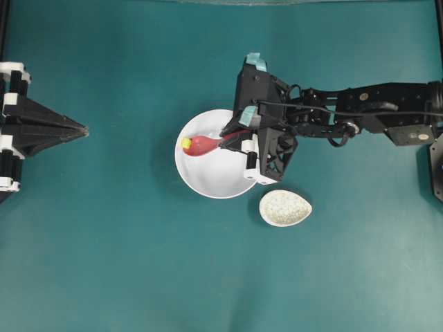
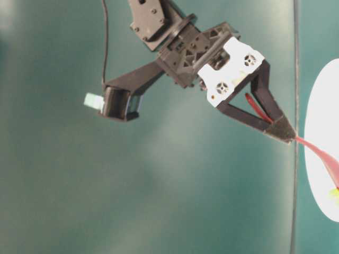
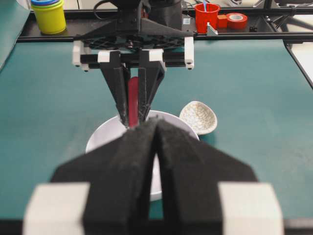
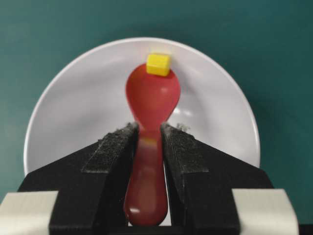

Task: Scoop the yellow hexagonal prism block from the bowl with a spoon using the right arm.

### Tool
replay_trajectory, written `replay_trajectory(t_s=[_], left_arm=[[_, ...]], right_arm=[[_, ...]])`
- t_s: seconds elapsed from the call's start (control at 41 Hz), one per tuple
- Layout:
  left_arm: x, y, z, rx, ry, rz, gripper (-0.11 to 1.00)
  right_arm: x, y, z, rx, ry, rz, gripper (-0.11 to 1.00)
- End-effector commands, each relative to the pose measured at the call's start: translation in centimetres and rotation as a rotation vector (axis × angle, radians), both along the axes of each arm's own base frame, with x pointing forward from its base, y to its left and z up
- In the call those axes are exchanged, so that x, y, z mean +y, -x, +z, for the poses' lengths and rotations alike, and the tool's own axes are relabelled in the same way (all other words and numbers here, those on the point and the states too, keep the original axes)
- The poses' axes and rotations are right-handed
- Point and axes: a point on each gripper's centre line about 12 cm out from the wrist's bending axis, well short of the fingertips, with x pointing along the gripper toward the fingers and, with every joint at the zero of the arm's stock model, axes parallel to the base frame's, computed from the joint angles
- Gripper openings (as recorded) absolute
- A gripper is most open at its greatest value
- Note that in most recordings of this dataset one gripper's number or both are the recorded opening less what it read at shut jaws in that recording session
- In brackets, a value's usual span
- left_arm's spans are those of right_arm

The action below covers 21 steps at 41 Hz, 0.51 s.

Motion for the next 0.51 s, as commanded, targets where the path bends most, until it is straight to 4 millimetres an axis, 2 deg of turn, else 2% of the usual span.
replay_trajectory(t_s=[0.0, 0.219, 0.488], left_arm=[[0.0, -0.2, 0.8, -0.026, -0.003, -0.001, -0.01], [0.0, -0.2, 0.8, -0.026, -0.003, -0.001, -0.01], [0.0, -0.2, 0.8, -0.026, -0.003, -0.001, -0.01]], right_arm=[[0.2, -0.1, 1.6, -0.069, 0.015, -0.001, 0.23], [0.5, 0.4, 1.8, -0.117, 0.03, -0.004, 0.23], [1.0, 2.0, 2.5, -0.204, 0.054, -0.013, 0.23]])
